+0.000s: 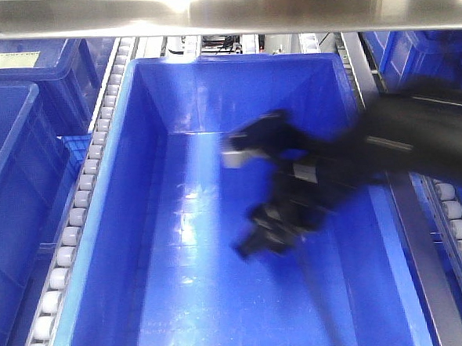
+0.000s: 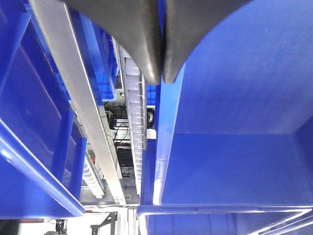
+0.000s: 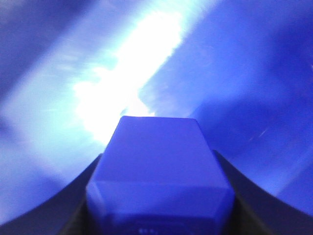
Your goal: Pour parts from conveyor to right shelf
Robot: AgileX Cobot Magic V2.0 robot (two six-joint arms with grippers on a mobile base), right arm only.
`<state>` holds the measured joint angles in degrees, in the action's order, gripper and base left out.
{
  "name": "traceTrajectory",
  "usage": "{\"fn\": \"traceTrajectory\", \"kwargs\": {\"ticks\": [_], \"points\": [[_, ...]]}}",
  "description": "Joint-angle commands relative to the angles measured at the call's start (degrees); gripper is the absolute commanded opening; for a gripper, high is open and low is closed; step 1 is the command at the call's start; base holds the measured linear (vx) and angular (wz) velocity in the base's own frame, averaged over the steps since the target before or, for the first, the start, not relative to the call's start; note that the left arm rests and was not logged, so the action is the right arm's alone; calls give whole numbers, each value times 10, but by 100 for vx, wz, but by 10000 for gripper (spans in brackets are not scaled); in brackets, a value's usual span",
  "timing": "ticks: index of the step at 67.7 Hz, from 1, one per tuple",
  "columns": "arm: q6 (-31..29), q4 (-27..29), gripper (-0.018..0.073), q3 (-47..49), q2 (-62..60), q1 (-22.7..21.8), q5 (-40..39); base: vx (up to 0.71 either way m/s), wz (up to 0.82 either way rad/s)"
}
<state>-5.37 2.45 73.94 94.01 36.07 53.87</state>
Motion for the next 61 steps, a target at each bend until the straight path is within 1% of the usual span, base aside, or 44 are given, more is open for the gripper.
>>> {"fn": "traceTrajectory", "kwargs": {"ticks": [1, 10, 24, 50, 57, 61], "points": [[3, -24, -4, 71, 33, -1, 23, 0, 0], [0, -24, -4, 141, 107, -1, 58, 0, 0], [0, -24, -3, 214, 185, -1, 60, 0, 0], [0, -50, 10, 221, 240, -2, 58, 0, 0], [0, -50, 50, 221, 243, -2, 59, 0, 0], [0, -50, 95, 221, 243, -2, 59, 0, 0]]}}
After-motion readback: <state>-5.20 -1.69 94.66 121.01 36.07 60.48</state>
